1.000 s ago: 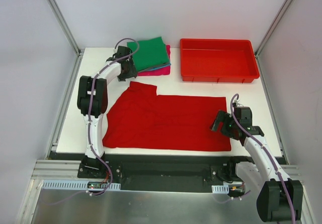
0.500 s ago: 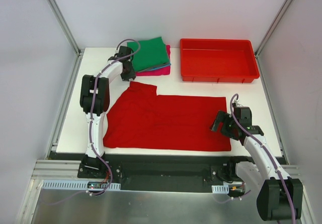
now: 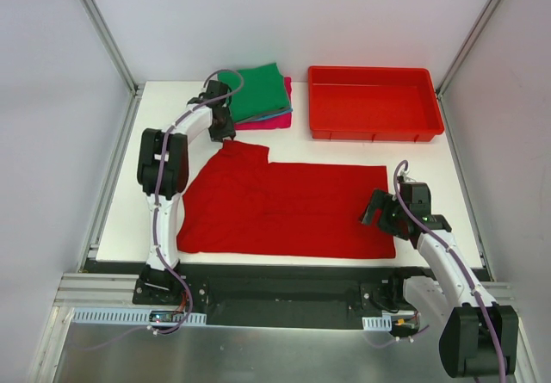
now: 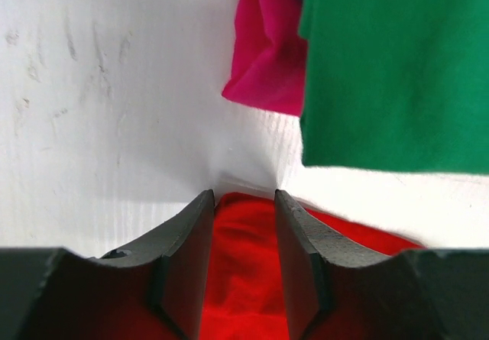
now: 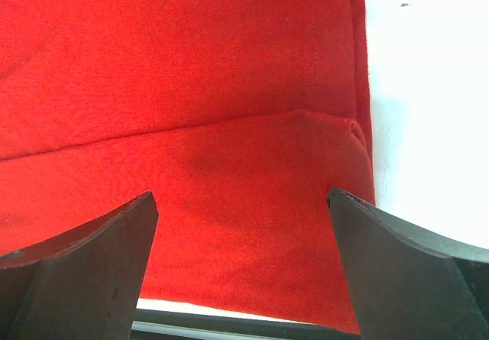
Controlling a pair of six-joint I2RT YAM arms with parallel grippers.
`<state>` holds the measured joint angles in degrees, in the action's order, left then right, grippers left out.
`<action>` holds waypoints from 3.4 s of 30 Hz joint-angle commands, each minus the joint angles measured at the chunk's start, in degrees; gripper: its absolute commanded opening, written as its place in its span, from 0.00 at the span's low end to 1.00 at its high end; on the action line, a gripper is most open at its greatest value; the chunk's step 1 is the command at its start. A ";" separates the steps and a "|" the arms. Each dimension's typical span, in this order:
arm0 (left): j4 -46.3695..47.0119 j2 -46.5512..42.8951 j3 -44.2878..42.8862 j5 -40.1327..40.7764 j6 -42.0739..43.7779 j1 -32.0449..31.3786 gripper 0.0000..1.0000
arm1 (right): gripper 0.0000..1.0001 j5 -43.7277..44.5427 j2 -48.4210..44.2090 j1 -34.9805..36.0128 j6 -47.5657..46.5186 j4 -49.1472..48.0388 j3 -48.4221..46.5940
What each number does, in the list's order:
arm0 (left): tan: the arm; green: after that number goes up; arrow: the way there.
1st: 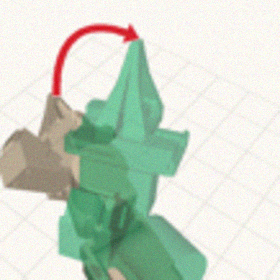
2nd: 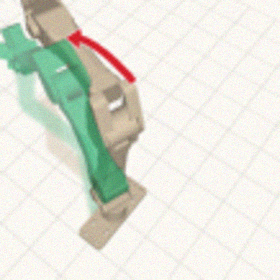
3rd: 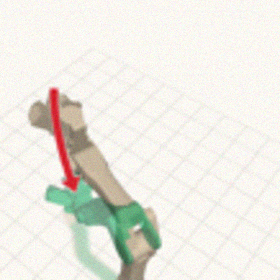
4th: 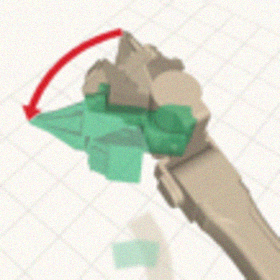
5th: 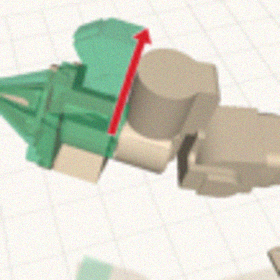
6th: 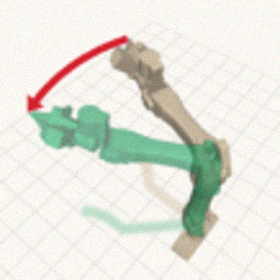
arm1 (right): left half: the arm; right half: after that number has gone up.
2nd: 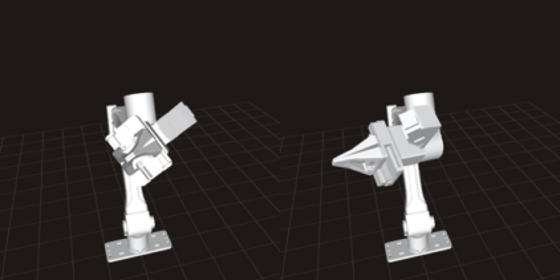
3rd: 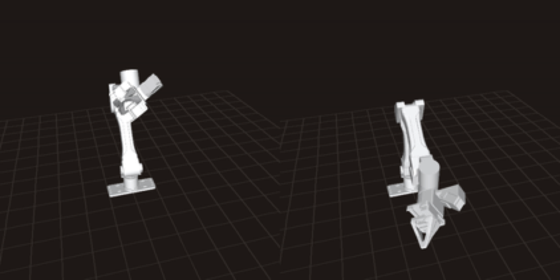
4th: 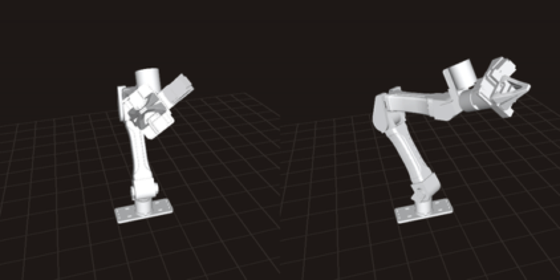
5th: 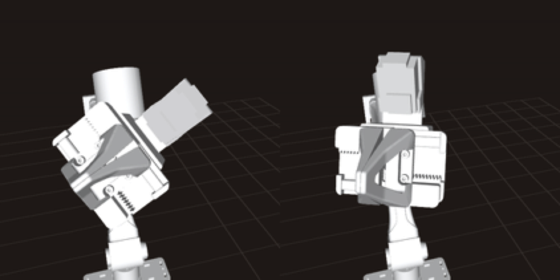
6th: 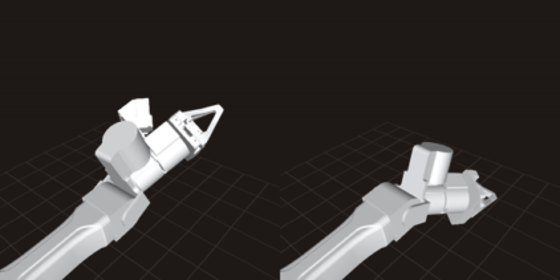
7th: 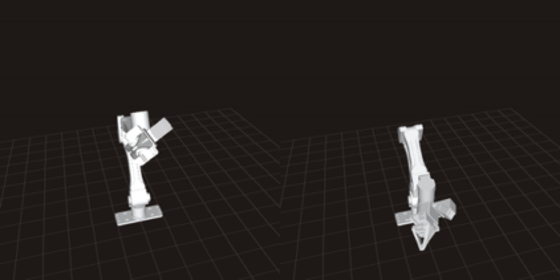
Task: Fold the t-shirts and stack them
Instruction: Grap the side of the flattened tshirt furthest away from the robot with both arms, then fold the other side of the tshirt into a rectangle
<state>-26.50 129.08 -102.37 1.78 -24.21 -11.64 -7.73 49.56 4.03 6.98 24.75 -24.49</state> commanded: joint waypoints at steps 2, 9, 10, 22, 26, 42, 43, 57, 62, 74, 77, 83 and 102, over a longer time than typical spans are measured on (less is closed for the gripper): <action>-7.42 -0.49 3.14 4.18 0.65 -3.12 0.37 | 0.96 0.34 -1.31 -0.34 -0.13 -0.06 -0.38; -10.15 2.84 -0.90 7.53 -0.14 -3.30 0.05 | 0.96 -0.01 -1.92 -0.34 -0.21 0.12 -0.29; -10.41 3.02 -1.69 7.80 -0.14 -3.39 0.00 | 0.96 -0.01 -2.01 -0.34 -0.22 0.21 -0.29; -9.36 -5.14 -1.79 11.31 0.48 -3.39 0.00 | 0.96 4.03 -2.10 -0.34 -0.13 2.58 -1.61; -7.25 -8.13 -0.56 9.57 1.18 -3.39 0.00 | 0.96 5.53 0.00 -0.43 0.48 2.06 -4.15; -3.47 -5.86 -2.92 1.83 5.66 -3.39 0.00 | 0.96 11.60 35.49 -3.24 2.33 -4.89 -33.15; -3.38 -5.51 -3.27 1.65 5.66 -3.39 0.00 | 0.98 10.72 38.39 -3.50 1.99 -4.37 -35.51; -2.85 -1.99 -7.84 2.36 6.10 -3.39 0.00 | 0.81 14.41 57.57 -3.86 -0.22 -2.08 -49.42; -2.33 0.21 -10.04 -1.69 8.56 -3.39 0.00 | 0.63 13.97 59.51 -3.86 0.31 0.56 -51.36; -2.15 -0.49 -9.17 -0.81 8.30 -3.30 0.00 | 0.48 14.58 59.51 -3.86 1.19 2.49 -50.48; -2.15 -0.84 -8.90 -0.20 8.39 -3.30 0.00 | 0.38 14.58 60.30 -3.86 1.45 3.72 -51.00; -2.15 -1.02 -8.99 -0.38 8.21 -3.30 0.00 | 0.20 14.49 60.57 -3.86 1.72 4.34 -51.01; -1.27 -3.47 -9.27 -3.54 9.27 -1.98 0.00 | 0.01 8.35 59.25 -3.86 -2.94 -1.37 -54.36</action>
<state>-28.08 129.62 -114.26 0.25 -16.43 -14.15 3.55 112.36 0.45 5.82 26.33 -79.83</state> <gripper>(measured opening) 0.008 0.010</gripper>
